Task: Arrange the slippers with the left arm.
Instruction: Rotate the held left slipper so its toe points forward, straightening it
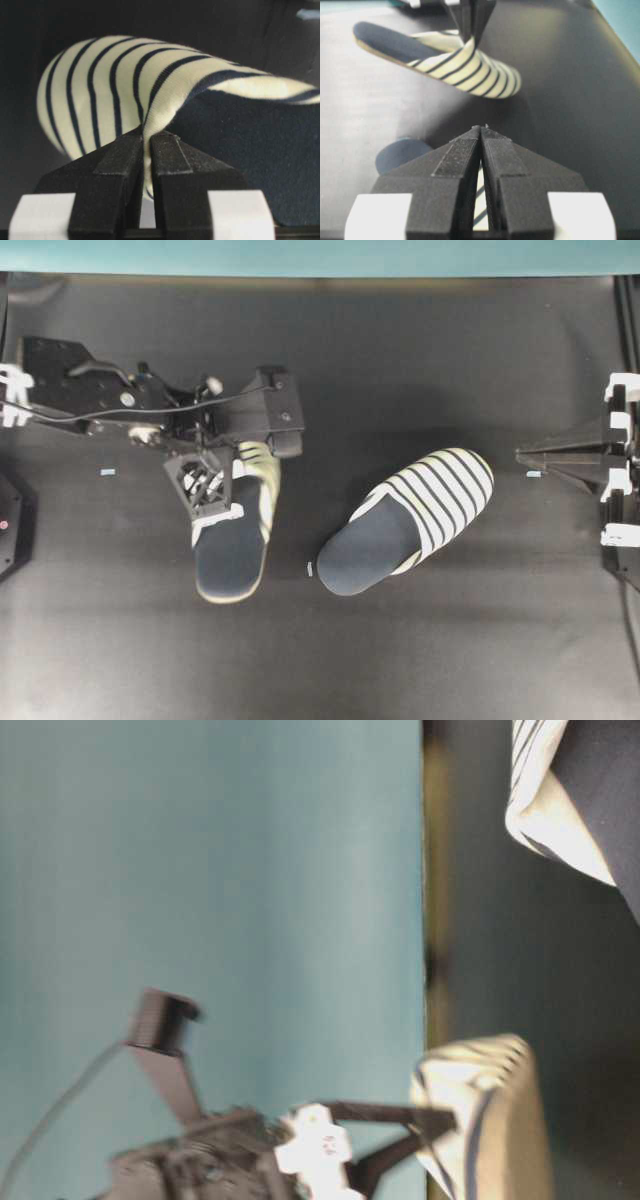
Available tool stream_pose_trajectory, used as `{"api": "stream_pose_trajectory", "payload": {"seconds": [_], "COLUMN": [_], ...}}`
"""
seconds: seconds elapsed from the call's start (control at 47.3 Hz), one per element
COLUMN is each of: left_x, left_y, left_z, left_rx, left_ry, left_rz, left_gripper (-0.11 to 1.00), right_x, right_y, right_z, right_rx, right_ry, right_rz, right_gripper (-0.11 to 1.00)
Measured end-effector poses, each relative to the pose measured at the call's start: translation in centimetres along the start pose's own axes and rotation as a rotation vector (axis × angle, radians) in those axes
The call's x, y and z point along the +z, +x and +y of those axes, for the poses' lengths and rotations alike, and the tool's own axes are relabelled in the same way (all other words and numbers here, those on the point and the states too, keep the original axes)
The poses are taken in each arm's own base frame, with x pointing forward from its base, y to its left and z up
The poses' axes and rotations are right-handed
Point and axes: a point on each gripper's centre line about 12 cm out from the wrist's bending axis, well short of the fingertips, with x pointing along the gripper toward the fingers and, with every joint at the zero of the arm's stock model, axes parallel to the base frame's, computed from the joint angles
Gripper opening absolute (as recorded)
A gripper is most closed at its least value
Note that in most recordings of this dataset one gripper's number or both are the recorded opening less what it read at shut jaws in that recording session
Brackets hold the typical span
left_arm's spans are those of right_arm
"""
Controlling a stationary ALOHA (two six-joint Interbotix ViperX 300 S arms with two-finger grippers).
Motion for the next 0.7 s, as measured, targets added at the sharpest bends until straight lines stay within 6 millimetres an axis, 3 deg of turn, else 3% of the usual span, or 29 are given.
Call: {"api": "stream_pose_trajectory", "payload": {"seconds": [0.233,0.698], "left_x": [1.2,1.3], "left_y": [0.3,3.8], "left_z": [0.3,0.4], "left_rx": [0.005,0.003], "left_ry": [0.024,0.02], "left_rz": [-0.035,-0.016], "left_gripper": [0.01,0.01], "right_x": [-0.1,-0.5], "right_y": [0.0,0.0], "right_z": [0.0,0.0], "right_rx": [0.001,0.0], "right_ry": [0.001,0.003], "right_rz": [0.003,0.012], "right_gripper": [0.01,0.01]}}
